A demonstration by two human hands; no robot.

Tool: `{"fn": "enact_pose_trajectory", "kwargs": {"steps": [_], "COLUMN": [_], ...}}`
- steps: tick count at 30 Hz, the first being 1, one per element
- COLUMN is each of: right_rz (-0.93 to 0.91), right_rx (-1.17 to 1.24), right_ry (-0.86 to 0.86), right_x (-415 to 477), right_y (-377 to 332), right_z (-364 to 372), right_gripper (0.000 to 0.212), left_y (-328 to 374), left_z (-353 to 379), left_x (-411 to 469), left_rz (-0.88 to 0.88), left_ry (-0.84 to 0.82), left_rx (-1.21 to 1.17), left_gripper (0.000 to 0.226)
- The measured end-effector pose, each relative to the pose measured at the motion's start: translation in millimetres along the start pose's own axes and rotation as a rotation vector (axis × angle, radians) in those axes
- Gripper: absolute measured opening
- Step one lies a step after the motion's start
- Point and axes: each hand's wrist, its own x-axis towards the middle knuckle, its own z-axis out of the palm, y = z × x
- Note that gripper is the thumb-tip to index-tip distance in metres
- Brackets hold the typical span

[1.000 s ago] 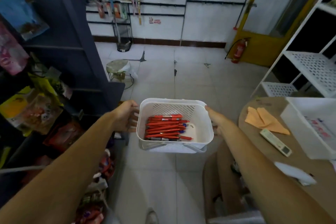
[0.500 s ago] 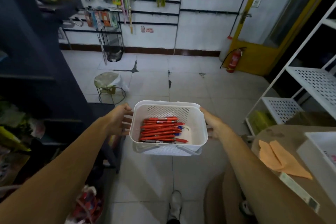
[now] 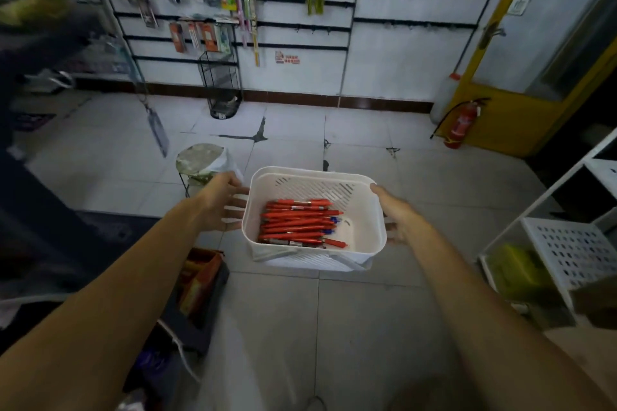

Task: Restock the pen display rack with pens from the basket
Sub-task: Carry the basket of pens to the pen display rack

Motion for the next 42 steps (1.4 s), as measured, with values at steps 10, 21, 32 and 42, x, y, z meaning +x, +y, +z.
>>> {"fn": "enact_pose_trajectory", "kwargs": {"steps": [10, 21, 32, 42], "right_rz": [-0.03, -0.017, -0.042, -0.024], "right_rx": [0.002, -0.012, -0.061, -0.172], "right_ry": [0.053, 0.062, -0.023, -0.19], "right_x": [101.8, 217.5, 308.8, 441.9], "right_y": [-84.1, -208.3, -313.5, -410.6], "right_z": [5.6, 59.7, 119.3, 181.4], "right_gripper": [0.041, 0.028, 0.026, 0.025], "left_y": [81.7, 180.6, 273.5, 338.4], "left_z": [13.2, -19.9, -65.3, -105.3], "left_x": [95.5, 229.6, 322.3, 422.7], "left_rz": [-0.021, -0.017, 0.016, -0.01], "left_ry": [0.006, 0.034, 0.136, 0.234], "left_rx": [-0.057, -0.127, -0.161, -0.282], "left_gripper": [0.039, 0.046, 0.033, 0.048]}}
